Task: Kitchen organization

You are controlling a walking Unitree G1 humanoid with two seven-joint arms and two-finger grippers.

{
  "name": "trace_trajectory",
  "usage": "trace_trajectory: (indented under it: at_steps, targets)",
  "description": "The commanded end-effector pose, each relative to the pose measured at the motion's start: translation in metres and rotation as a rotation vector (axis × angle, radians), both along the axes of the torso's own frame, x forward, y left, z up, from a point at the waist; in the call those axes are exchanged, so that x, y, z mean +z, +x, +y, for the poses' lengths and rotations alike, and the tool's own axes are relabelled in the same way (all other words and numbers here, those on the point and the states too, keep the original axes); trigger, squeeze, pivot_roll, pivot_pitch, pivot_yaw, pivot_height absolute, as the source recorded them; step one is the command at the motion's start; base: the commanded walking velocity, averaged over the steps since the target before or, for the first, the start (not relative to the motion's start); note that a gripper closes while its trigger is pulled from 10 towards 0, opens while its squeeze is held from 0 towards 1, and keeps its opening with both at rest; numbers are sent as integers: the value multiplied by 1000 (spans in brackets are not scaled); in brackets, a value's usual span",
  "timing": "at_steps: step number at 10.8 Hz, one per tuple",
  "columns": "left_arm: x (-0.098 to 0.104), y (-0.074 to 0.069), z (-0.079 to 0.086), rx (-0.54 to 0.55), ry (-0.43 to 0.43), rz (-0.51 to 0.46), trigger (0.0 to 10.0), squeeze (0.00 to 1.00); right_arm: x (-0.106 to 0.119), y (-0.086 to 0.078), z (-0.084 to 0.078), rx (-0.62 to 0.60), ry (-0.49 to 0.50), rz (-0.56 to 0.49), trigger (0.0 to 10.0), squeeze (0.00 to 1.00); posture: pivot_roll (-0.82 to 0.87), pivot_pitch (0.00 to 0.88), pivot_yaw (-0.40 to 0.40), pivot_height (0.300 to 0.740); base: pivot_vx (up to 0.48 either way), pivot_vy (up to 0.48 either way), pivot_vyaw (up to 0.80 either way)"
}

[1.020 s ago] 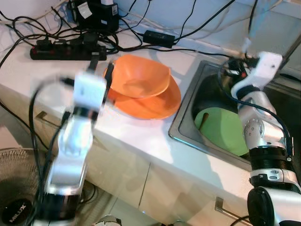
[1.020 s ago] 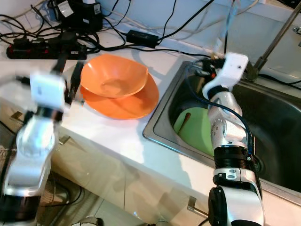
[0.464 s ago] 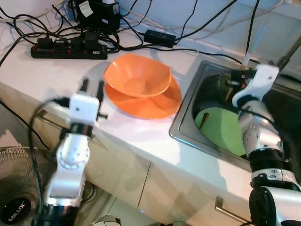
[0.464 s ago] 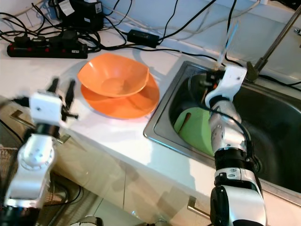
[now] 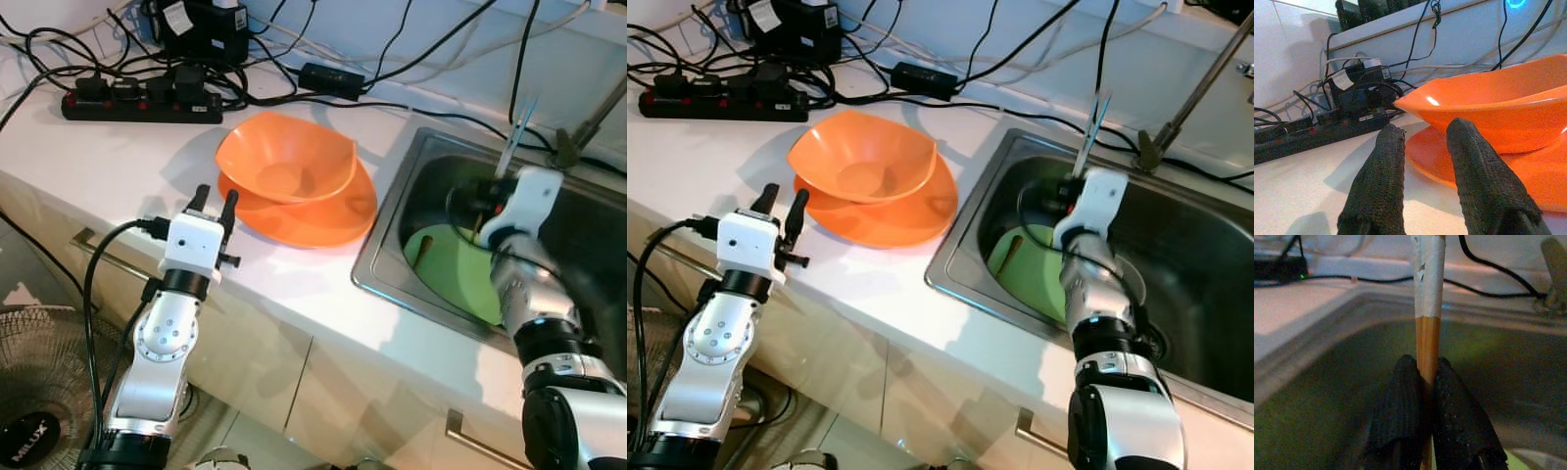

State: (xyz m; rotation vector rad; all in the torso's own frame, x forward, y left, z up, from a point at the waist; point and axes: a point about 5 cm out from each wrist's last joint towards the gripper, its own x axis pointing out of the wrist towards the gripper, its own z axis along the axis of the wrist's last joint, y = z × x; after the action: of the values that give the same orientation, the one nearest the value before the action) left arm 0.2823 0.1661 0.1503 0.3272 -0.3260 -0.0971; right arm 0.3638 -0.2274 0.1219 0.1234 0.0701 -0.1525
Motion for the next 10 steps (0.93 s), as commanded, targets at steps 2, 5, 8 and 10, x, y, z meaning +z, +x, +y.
trace_trajectory:
  at_steps: [2, 5, 8, 10]
  targets:
    - [-6, -2, -4, -31, 8, 16, 10000, 0, -10, -3, -8, -32, -22, 41, 10000, 0, 72, 38, -140, 740, 0, 0, 0]
    - [-7, -5, -7, -53, 23, 25, 10000, 0, -26, -10, -11, -55, -16, 100, 10000, 0, 85, 49, -135, 740, 0, 0, 0]
    - [-7, -7, -6, -67, 34, 33, 10000, 0, -38, -15, -6, -65, 3, 119, 10000, 0, 103, 47, -108, 740, 0, 0, 0]
    - [-6, -9, -7, -86, 41, 41, 10000, 0, -46, -19, -2, -75, 22, 131, 10000, 0, 117, 43, -90, 740, 0, 0, 0]
